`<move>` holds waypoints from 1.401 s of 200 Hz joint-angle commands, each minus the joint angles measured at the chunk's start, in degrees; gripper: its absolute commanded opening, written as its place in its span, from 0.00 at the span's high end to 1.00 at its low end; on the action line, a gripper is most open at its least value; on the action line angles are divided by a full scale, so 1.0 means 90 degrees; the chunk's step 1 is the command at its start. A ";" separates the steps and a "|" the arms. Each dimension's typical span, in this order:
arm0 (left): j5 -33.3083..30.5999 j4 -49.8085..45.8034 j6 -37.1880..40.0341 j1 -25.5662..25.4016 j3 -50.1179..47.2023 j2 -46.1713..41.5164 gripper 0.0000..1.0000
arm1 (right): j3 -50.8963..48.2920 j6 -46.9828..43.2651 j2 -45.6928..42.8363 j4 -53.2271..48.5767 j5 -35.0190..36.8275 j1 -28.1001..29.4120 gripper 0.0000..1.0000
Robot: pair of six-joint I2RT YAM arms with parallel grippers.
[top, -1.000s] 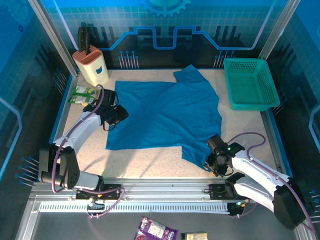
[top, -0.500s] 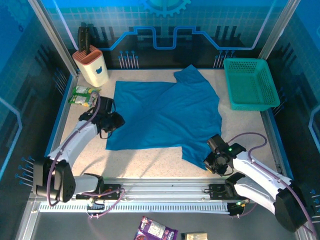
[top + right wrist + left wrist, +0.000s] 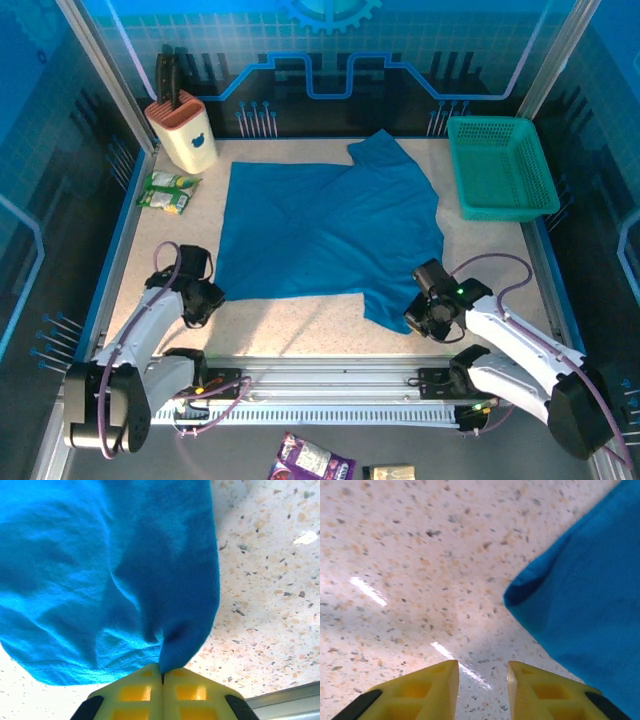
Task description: Fold the inside-out t-shirt
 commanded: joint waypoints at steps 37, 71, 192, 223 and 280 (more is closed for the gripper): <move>0.0660 0.0774 0.0311 0.0630 0.0098 0.0514 0.67 | 0.0149 -0.0141 -0.0066 -0.0140 0.0042 -0.0124 1.00; 0.0938 0.1069 0.0429 0.0641 0.0196 0.0830 0.68 | 0.0244 -0.0171 -0.0115 -0.0258 0.0098 -0.0171 1.00; 0.0447 0.1184 0.0488 0.0670 0.0270 0.1450 0.77 | 0.0355 -0.0156 -0.0184 -0.0385 0.0208 -0.0258 1.00; 0.0444 0.1187 0.0508 0.0680 0.0274 0.1513 0.89 | 0.0386 -0.0169 -0.0293 -0.0485 0.0240 -0.0272 1.00; 0.0235 0.0417 0.0246 0.0700 0.0457 0.0155 1.00 | 0.0713 -0.0328 -0.1473 -0.1201 0.0817 -0.0280 1.00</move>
